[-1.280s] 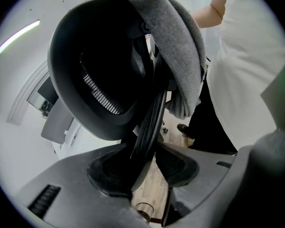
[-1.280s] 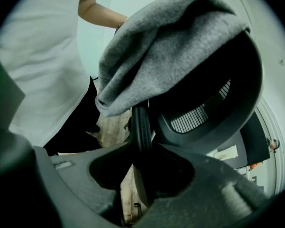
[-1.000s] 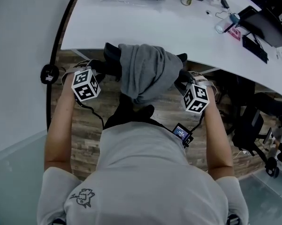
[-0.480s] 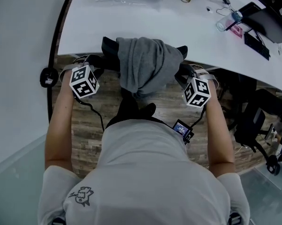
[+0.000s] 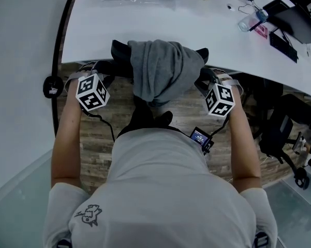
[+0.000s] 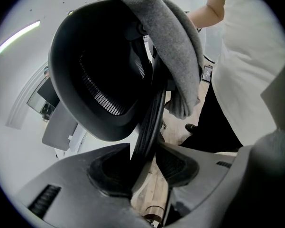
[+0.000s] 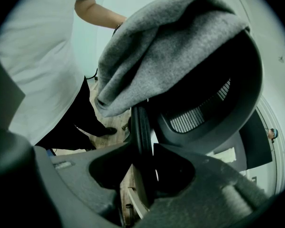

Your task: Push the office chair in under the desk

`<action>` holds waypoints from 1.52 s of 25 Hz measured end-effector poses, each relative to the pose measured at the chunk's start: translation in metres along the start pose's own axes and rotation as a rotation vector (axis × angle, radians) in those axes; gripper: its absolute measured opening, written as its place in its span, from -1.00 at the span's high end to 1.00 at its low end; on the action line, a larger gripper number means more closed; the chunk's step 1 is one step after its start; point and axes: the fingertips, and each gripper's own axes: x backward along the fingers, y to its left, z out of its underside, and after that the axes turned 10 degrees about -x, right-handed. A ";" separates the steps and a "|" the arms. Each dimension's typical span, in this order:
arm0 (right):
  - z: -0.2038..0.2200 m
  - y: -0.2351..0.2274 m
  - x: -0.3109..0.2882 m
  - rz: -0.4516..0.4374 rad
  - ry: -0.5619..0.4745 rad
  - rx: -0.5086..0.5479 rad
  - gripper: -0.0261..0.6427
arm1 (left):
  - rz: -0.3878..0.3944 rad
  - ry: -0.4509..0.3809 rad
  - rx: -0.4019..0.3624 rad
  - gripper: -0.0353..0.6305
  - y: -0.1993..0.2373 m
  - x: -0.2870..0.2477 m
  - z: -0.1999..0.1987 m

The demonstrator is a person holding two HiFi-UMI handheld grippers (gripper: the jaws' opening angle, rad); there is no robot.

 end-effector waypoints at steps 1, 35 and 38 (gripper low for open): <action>0.000 0.000 0.000 -0.001 0.001 0.000 0.53 | 0.000 0.000 0.000 0.40 0.000 0.000 0.000; -0.040 -0.004 0.096 0.247 -0.327 -0.320 0.51 | -0.395 -0.324 0.225 0.37 0.013 0.097 -0.090; -0.051 0.003 0.106 0.273 -0.445 -0.425 0.70 | -0.496 -0.465 0.352 0.38 0.013 0.114 -0.112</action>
